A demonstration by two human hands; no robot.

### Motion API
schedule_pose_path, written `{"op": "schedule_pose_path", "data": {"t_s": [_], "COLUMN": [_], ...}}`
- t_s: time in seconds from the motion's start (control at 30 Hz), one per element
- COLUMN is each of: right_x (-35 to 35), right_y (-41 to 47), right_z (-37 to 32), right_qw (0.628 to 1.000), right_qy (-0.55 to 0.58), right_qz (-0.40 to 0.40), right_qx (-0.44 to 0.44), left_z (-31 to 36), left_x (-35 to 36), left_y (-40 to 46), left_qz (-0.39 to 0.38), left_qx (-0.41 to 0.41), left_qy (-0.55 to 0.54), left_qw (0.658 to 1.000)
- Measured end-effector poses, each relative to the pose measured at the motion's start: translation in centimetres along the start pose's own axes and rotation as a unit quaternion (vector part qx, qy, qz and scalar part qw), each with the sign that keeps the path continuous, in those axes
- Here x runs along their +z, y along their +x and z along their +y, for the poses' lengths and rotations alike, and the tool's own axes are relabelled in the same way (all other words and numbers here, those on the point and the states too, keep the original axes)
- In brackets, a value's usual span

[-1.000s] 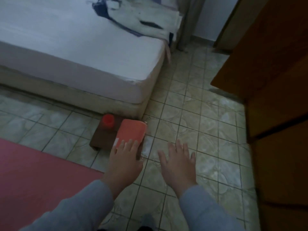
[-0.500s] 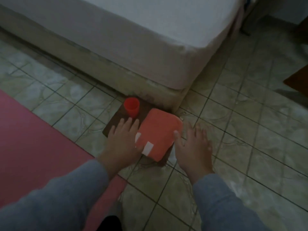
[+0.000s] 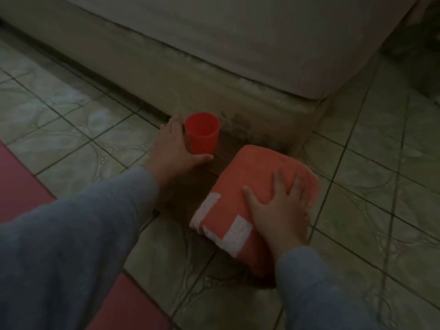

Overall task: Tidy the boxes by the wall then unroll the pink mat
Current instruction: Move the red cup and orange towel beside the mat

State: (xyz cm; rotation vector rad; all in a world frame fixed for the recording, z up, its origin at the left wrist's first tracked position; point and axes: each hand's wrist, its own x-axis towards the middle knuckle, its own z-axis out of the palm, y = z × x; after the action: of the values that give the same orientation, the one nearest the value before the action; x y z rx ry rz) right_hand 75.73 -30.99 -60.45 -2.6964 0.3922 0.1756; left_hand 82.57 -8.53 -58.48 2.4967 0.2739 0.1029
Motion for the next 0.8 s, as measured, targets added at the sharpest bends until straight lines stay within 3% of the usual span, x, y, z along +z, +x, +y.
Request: {"op": "schedule_pose_path", "data": {"t_s": [0.13,0.23,0.57,0.8], "right_x": [2.2,2.8,4.3,5.8], "right_y": [0.7,1.0,2.0,2.6], "right_z": [-0.2,-1.0,-4.1,-8.6], "right_qw": [0.997,0.995,0.991,0.994], "right_qy": [0.033,0.046,0.08,0.069], "right_qz": [0.061,0.063,0.06,0.033], "right_qx": [-0.032,-0.056,-0.084,-0.076], "left_z": [-1.3,-1.1,-2.6,-10.7], "left_x": [2.0,2.9,2.4,-4.1], "left_y": [1.9,2.6,3.2,4.4], "left_qz": [0.033,0.034,0.082,0.127], "left_qx": [-0.005,0.002,0.005,-0.038], "left_qy": [-0.126,-0.203,-0.263,-0.224], "left_qw": [0.991,0.979,0.961,0.965]}}
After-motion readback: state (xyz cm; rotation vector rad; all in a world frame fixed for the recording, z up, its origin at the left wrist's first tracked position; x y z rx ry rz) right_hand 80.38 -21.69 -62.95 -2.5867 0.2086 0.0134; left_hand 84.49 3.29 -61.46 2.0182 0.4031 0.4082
